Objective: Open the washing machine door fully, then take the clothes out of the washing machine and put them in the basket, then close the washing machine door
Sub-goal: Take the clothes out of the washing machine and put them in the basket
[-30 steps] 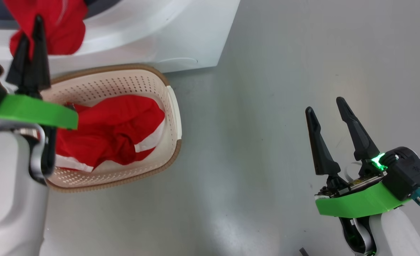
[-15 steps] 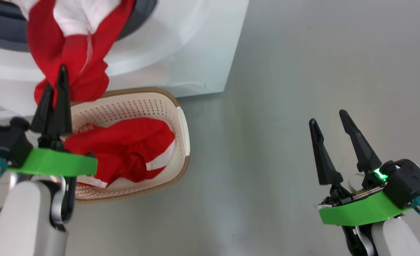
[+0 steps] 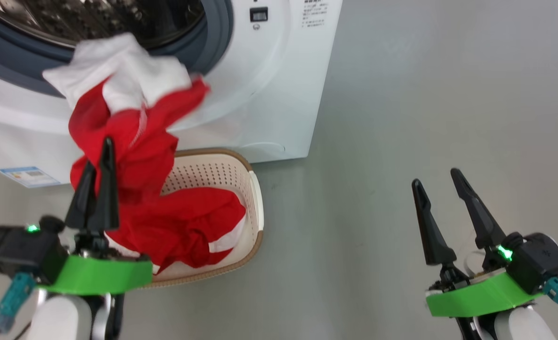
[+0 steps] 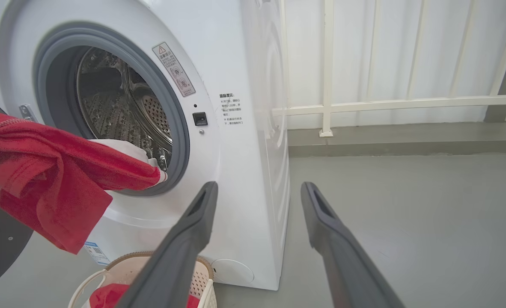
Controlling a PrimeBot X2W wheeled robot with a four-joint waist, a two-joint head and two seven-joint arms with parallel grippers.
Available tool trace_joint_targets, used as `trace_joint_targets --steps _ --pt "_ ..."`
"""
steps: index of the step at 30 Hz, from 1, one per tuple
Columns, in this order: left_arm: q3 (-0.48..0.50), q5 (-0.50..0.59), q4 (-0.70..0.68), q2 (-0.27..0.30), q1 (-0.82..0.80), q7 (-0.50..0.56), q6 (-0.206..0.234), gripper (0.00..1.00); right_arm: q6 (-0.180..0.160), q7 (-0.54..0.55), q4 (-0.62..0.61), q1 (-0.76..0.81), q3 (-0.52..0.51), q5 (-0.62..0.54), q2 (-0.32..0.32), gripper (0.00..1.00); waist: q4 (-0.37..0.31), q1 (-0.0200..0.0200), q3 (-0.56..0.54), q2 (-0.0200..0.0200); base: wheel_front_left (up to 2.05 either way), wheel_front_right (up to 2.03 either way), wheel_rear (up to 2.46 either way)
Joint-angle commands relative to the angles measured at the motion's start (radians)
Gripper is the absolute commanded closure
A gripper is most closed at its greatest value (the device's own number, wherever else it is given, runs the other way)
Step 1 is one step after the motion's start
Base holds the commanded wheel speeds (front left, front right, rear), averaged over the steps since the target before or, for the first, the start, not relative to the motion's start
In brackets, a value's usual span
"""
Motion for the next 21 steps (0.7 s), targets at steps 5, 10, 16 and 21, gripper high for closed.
trace_joint_targets --steps 5,10,16,21 --pt "0.034 0.024 -0.102 0.001 0.076 -0.008 0.016 1.0 0.006 -0.006 -0.024 0.027 0.006 -0.007 -0.004 0.0 0.006 0.0 -0.046 0.0 0.0 0.0 0.0" --pt "0.015 0.014 -0.114 -0.016 0.133 -0.005 0.018 1.0 0.006 -0.006 -0.035 0.036 0.003 -0.008 -0.004 0.0 0.011 0.0 -0.043 0.0 0.0 0.0 0.0" --pt "-0.005 0.005 -0.026 -0.024 0.127 -0.004 0.01 1.0 0.006 -0.006 -0.045 0.027 0.008 -0.013 -0.004 0.0 0.015 0.0 -0.011 0.0 0.0 0.0 0.0" --pt "-0.001 -0.007 0.132 -0.029 0.064 -0.006 -0.003 1.0 0.006 -0.006 -0.048 0.008 0.013 -0.016 -0.004 0.0 0.008 0.0 0.031 0.0 0.0 0.0 0.0"
